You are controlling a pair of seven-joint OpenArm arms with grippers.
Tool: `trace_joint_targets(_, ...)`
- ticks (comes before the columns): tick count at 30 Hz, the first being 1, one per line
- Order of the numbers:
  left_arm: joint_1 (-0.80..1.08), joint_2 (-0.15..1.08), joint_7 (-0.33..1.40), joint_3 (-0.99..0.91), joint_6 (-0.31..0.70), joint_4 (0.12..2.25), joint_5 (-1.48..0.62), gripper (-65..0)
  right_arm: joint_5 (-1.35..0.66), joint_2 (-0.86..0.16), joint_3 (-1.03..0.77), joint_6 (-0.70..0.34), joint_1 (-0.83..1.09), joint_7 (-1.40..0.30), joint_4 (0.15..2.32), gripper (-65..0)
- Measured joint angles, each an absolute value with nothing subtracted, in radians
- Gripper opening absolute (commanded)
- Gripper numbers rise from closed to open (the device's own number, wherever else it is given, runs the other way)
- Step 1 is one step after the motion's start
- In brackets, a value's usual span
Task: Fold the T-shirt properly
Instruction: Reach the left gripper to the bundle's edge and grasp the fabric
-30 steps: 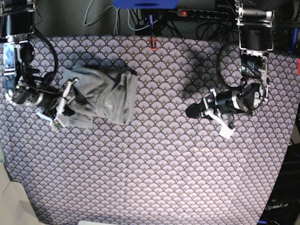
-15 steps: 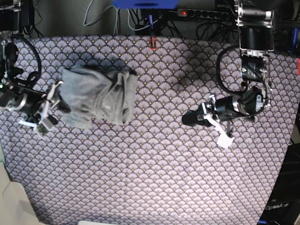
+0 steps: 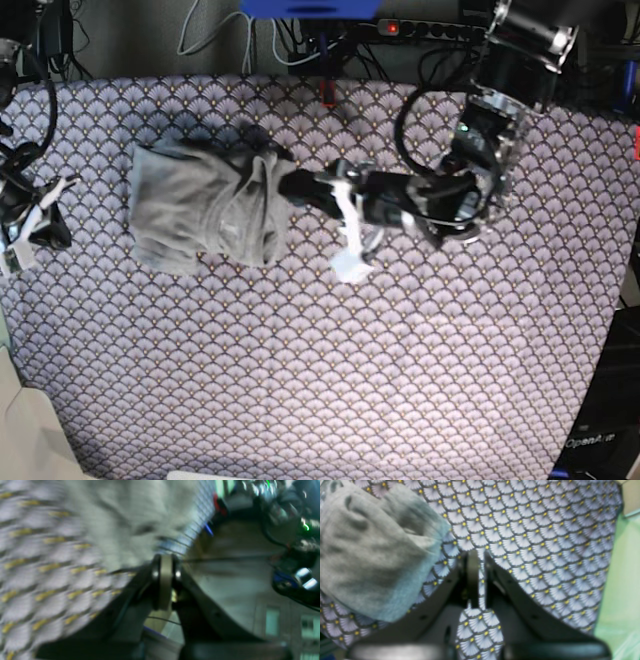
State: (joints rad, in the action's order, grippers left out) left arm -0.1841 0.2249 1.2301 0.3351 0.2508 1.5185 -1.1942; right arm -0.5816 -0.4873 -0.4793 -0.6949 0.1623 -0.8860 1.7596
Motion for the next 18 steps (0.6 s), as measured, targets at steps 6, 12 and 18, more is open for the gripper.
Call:
trace_joint_targets(6, -0.214, 0.241, 1.231, 0.447, 0.251, 1.509, -1.182, -65.0, -0.581, -0.443, -0.523, -0.695, 0.199, -0.89, 1.758, -64.4)
trace_joint_targets(12, -0.241, 0.241, 1.232, 0.608, 0.252, 1.461, -1.089, -65.0, -0.581, -0.43, -0.524, -0.695, 0.229, -0.89, 1.758, -64.4)
trace_joint_targets(18, -0.241, 0.245, 1.227, 0.619, 0.251, 1.372, -0.982, -65.0, -0.581, -0.429, -0.524, -0.695, 0.226, -0.889, 1.758, -64.4)
